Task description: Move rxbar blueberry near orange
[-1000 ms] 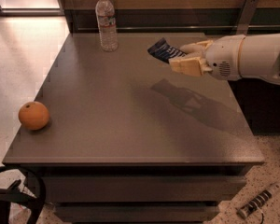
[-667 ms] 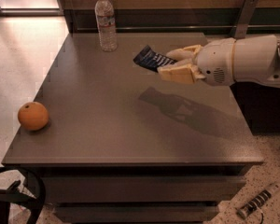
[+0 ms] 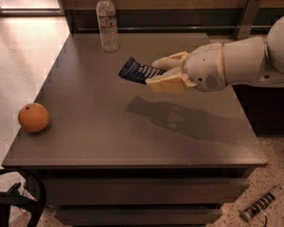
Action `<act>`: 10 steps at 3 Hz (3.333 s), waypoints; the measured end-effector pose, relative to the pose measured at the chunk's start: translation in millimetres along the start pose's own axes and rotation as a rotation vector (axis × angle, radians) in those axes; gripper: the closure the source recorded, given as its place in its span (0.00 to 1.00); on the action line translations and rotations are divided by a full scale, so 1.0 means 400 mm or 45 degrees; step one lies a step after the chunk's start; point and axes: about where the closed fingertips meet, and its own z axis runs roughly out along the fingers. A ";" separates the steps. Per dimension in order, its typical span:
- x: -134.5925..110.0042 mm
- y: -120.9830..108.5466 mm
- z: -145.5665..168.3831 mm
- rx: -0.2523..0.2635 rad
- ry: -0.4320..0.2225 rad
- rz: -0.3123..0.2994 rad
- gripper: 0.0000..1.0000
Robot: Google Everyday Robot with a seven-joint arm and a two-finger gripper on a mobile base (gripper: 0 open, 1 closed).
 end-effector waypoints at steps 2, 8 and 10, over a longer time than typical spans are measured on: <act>-0.025 0.040 0.067 -0.068 -0.026 -0.026 1.00; -0.006 0.169 0.358 -0.145 0.241 -0.004 1.00; -0.012 0.176 0.359 -0.145 0.244 -0.011 0.59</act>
Offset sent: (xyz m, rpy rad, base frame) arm -0.0144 0.0631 -0.0068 0.0336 0.0034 0.1145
